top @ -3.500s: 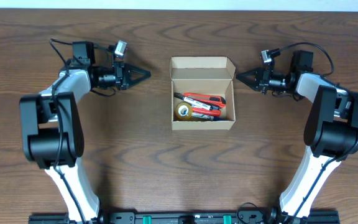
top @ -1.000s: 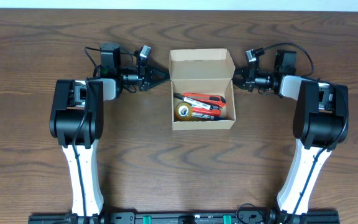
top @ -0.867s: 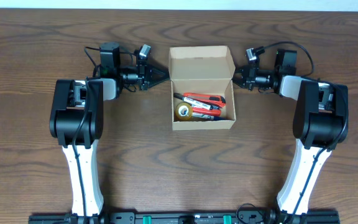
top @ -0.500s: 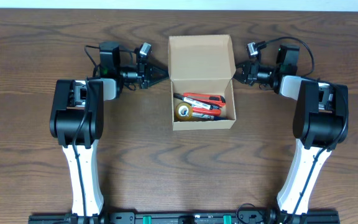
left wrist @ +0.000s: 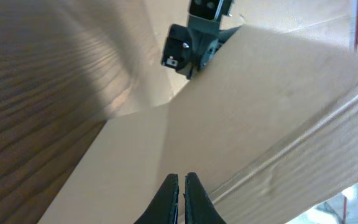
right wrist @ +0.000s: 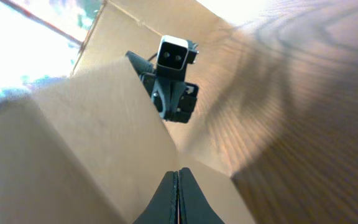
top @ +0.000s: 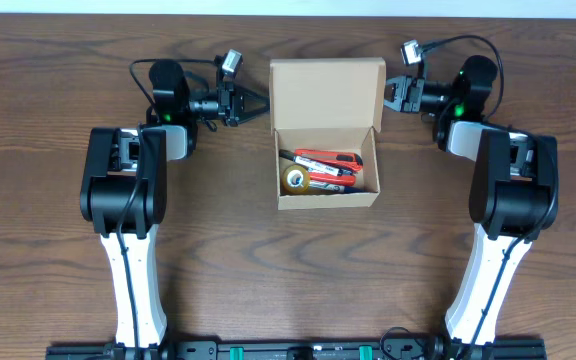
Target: Pack container
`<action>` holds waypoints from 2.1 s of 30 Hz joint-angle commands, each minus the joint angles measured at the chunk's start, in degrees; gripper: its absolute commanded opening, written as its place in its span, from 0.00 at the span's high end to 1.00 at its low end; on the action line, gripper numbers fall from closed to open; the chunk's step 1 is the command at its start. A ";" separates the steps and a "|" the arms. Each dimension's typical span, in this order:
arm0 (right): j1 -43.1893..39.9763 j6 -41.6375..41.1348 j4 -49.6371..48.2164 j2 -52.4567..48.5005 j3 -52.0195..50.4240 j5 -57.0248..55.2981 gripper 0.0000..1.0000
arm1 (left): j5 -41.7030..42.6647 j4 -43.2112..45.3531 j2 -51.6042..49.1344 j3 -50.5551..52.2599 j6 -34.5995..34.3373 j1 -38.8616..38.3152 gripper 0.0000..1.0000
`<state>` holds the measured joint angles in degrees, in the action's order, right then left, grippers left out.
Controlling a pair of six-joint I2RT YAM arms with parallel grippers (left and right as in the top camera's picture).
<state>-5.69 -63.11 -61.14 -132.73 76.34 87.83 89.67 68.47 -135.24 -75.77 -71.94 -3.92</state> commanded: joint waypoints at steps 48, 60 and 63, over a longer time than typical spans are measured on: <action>2.14 -40.17 -29.11 18.23 0.02 1.40 0.98 | 0.92 22.43 12.85 15.52 -18.71 -2.97 0.94; 2.47 -34.60 -29.09 28.13 0.02 1.46 0.98 | 0.94 22.43 24.46 15.96 -17.46 -2.84 0.95; 2.91 -25.31 -29.07 32.70 0.02 1.44 0.98 | 0.92 22.40 29.81 15.93 -13.40 -2.86 0.94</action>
<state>-3.77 -97.19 -87.90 -104.64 76.31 88.58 89.89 90.02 -109.89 -59.53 -89.82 -6.96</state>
